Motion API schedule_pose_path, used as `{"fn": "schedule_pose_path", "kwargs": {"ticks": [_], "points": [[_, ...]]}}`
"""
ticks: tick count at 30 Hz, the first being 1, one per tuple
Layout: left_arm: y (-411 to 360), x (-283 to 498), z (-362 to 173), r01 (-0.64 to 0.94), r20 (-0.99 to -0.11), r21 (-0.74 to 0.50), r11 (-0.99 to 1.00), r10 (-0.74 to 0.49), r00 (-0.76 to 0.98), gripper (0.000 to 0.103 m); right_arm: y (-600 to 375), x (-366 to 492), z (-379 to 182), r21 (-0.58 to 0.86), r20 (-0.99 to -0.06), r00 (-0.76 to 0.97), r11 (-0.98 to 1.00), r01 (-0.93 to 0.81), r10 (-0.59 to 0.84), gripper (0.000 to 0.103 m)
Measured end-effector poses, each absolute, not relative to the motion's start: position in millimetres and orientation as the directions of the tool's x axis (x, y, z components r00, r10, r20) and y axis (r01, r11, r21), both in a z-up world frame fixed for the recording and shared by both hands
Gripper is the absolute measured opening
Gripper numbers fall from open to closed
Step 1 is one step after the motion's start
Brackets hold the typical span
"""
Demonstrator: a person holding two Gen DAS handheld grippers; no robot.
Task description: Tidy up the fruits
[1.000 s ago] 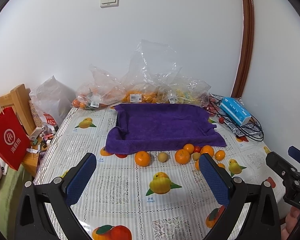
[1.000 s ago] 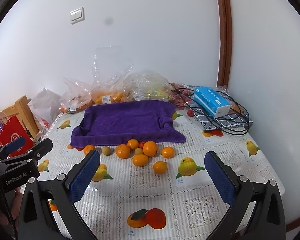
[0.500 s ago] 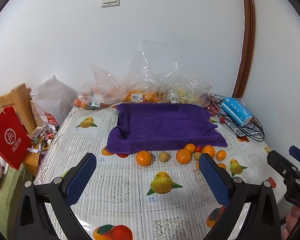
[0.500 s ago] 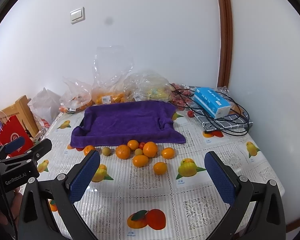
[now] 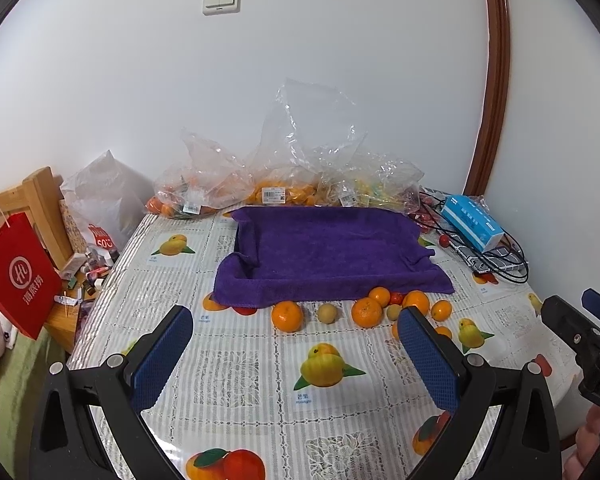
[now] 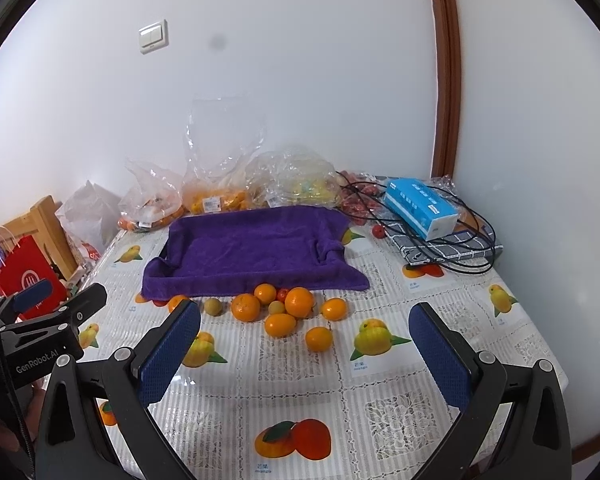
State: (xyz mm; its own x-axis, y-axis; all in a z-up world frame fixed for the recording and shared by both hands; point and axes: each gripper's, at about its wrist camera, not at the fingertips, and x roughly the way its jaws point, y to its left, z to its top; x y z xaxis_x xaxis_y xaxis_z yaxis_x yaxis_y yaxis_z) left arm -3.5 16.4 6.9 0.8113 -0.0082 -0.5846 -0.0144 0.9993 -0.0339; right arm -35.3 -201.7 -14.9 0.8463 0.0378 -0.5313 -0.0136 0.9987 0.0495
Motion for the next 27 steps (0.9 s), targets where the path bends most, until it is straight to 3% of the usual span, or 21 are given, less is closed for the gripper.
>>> {"fn": "schedule_pose_path", "kwargs": {"ticks": [27], "points": [[12.6,-1.2,7.7,-0.018,-0.59,-0.014,1.0,0.006,0.807,0.103,-203.8,-35.8,-17.4,0.066,-0.527,0.848,0.998,-0.012,0.045,0.103]]}}
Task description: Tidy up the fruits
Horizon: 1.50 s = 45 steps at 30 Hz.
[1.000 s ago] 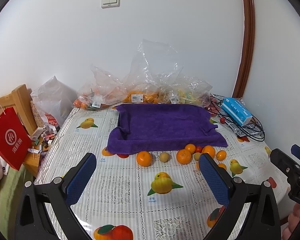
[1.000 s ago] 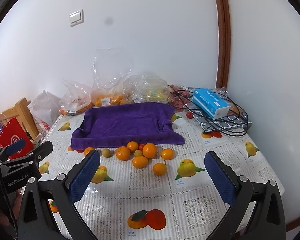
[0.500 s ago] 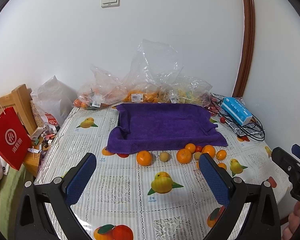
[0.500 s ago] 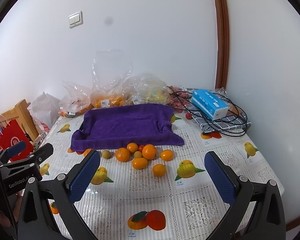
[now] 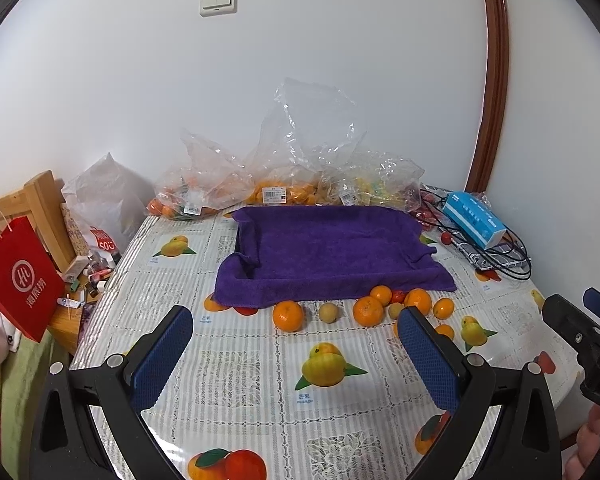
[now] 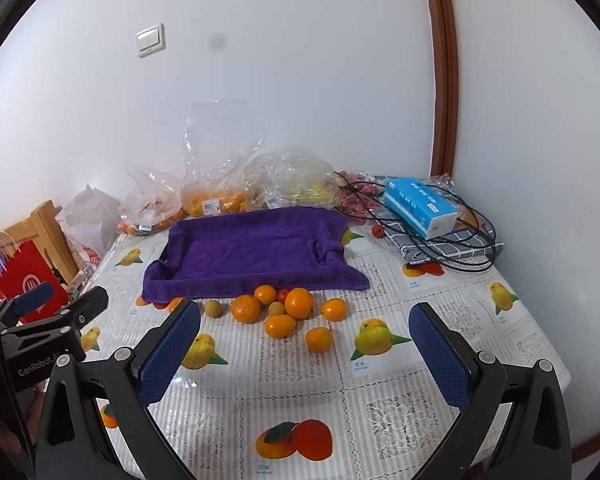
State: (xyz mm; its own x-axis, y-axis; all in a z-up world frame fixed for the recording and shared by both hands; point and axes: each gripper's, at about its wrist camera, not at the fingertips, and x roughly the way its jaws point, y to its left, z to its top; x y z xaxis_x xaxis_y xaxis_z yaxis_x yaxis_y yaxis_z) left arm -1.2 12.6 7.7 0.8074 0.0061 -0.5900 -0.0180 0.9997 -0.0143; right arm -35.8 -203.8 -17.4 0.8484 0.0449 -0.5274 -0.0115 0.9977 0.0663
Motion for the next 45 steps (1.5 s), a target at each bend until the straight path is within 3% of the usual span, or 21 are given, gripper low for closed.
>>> {"fn": "schedule_pose_path", "kwargs": {"ticks": [24,41,45], "points": [[12.5,22.1,-15.6,-0.017,-0.585,0.016,1.0,0.023,0.811,0.103,-207.6,-4.8,-42.7,0.016,-0.535,0.844,1.0,-0.014,0.02,0.102],[33.5,71.0,-78.3,-0.057,-0.708,-0.001,0.998,0.04,0.705,0.099,-227.3,47.9,-110.2,0.114,-0.652,0.754,0.993,-0.007,0.08,0.085],[45.5,79.8,-92.8,-0.069,-0.727,-0.004,0.998,0.045,0.686,0.097,-231.4,58.6,-125.5,0.137,-0.68,0.727,0.991,-0.002,0.096,0.075]]}}
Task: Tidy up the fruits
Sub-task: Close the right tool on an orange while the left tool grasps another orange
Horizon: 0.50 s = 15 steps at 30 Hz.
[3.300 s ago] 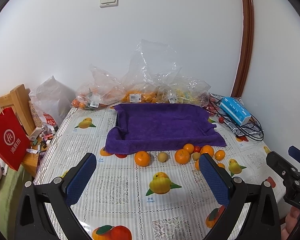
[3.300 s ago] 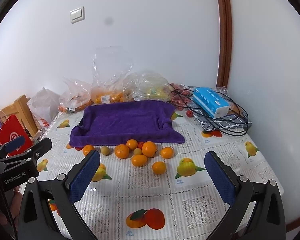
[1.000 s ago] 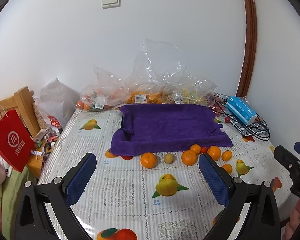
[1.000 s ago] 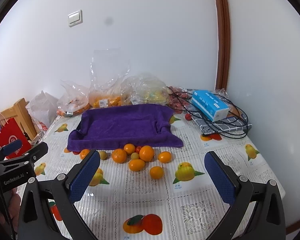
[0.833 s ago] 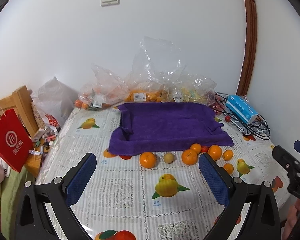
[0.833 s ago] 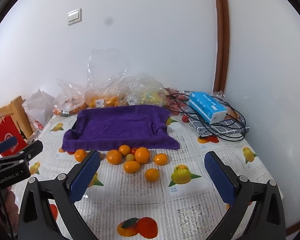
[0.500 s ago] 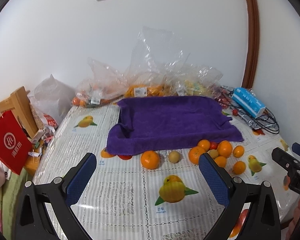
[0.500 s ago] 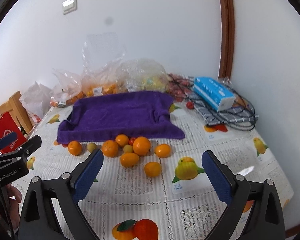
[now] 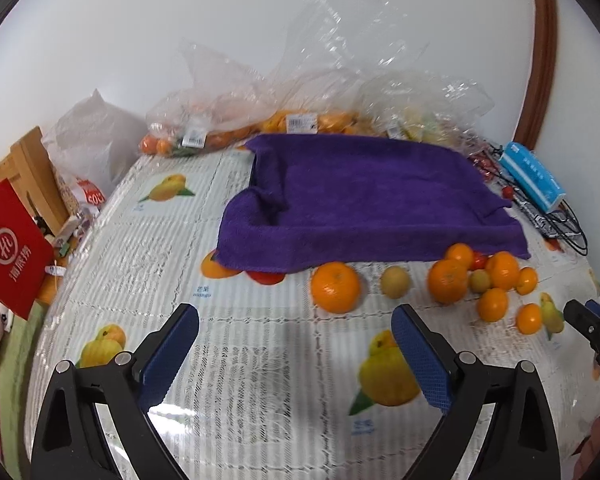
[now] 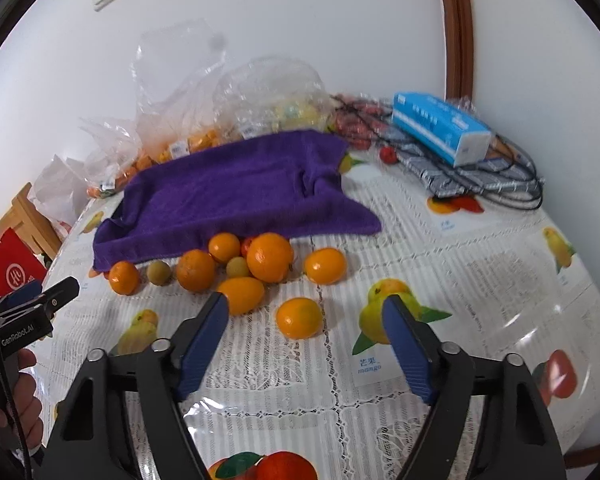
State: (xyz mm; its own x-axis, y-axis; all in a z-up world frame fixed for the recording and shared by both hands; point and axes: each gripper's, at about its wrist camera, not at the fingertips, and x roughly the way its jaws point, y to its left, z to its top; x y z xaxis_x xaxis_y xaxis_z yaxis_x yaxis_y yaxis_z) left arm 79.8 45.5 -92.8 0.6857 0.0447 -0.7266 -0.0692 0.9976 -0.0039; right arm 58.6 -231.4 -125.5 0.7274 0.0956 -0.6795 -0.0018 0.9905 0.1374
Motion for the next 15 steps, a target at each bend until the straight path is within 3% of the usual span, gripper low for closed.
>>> {"fn": "schedule_pose_path", "kwargs": {"ticks": [15], "points": [[52.4,100.1,-130.7,-0.016,-0.775,-0.032,0.999,-0.014,0.632,0.094,-218.6,91.4,-184.1,0.076,-0.742,0.668,0.997,-0.009,0.063,0.051]]}}
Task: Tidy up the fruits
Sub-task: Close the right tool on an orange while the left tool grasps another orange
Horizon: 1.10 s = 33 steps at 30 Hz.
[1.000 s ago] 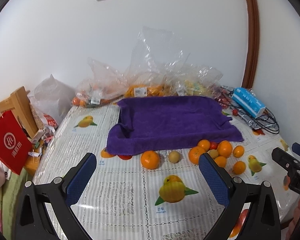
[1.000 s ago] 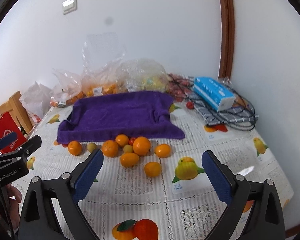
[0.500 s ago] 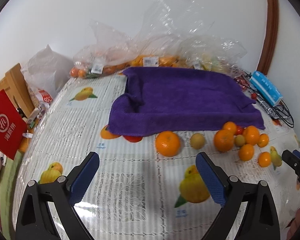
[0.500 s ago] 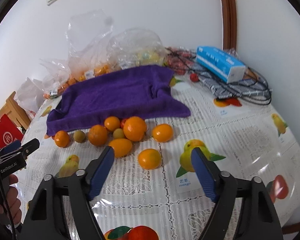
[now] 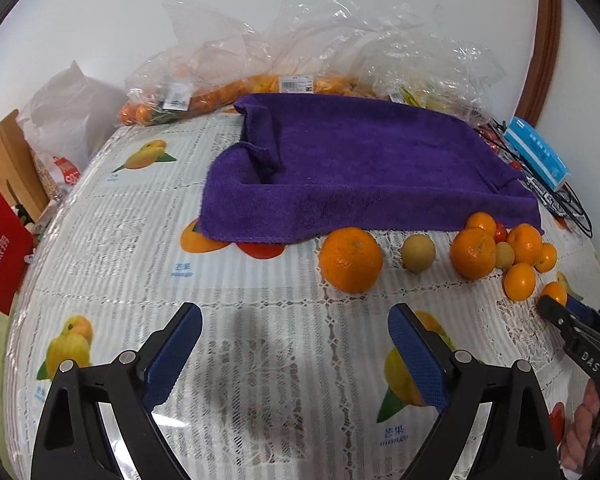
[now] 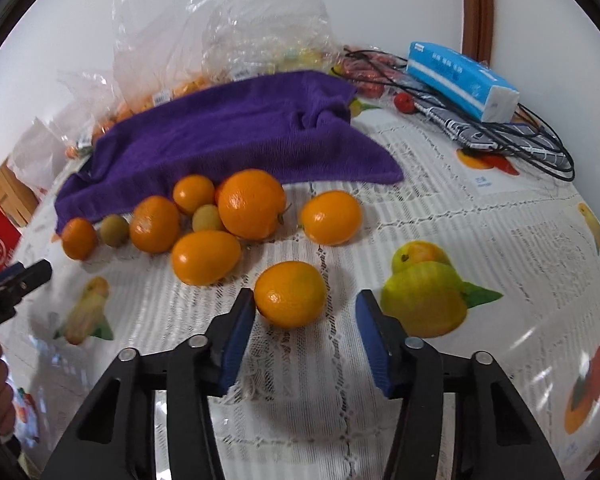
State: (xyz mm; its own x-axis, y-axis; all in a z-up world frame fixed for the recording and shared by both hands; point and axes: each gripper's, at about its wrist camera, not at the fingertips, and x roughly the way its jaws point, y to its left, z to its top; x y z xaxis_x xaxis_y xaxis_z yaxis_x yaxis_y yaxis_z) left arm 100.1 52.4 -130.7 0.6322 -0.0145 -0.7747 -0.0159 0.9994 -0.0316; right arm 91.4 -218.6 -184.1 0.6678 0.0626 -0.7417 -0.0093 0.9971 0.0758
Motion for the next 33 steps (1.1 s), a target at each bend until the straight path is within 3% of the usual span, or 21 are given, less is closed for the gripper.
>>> {"fn": "schedule_pose_path", "kwargs": {"ticks": [9,13,19,22,24,26,28,33], "points": [[35.6,127.0,-141.7,0.014,-0.781,-0.044,0.999,-0.043,0.623,0.088,-208.6,98.2,-187.6,0.013,-0.737,0.676,1.0,-0.018,0.022,0.047],[32.9,139.6,-151.4,0.006,-0.788,-0.025,1.0,-0.023,0.616,0.072,-204.7,99.0,-188.1,0.002,-0.738,0.675,1.0,-0.026,0.019,0.048],[35.1,140.0,-151.4,0.001,-0.775,-0.039,0.999,-0.03,0.632,0.069,-209.7,98.6,-188.0,0.043,-0.733,0.679,0.999,-0.03,0.052,0.047],[34.3,141.5,-151.5,0.003,-0.774,-0.039,0.999,-0.032,0.632,0.067,-212.0,98.5,-187.6,0.058,-0.729,0.682,0.998,-0.027,0.061,0.039],[36.5,141.2,-150.4,0.014,-0.766,-0.067,0.998,-0.061,0.64,0.06,-214.8,98.2,-187.4,0.078,-0.725,0.684,0.997,-0.029,0.076,0.036],[39.4,139.3,-149.3,0.029,-0.755,-0.11,0.994,-0.102,0.648,0.045,-216.0,97.8,-187.1,0.089,-0.723,0.685,0.996,-0.029,0.085,0.036],[40.3,137.9,-149.1,0.031,-0.749,-0.128,0.991,-0.118,0.652,0.039,-216.3,97.3,-187.0,0.095,-0.721,0.687,0.995,-0.029,0.089,0.036],[43.7,133.2,-146.8,0.029,-0.728,-0.154,0.988,-0.133,0.672,0.039,-214.9,95.6,-186.9,0.1,-0.715,0.692,0.994,-0.042,0.101,0.036]]}}
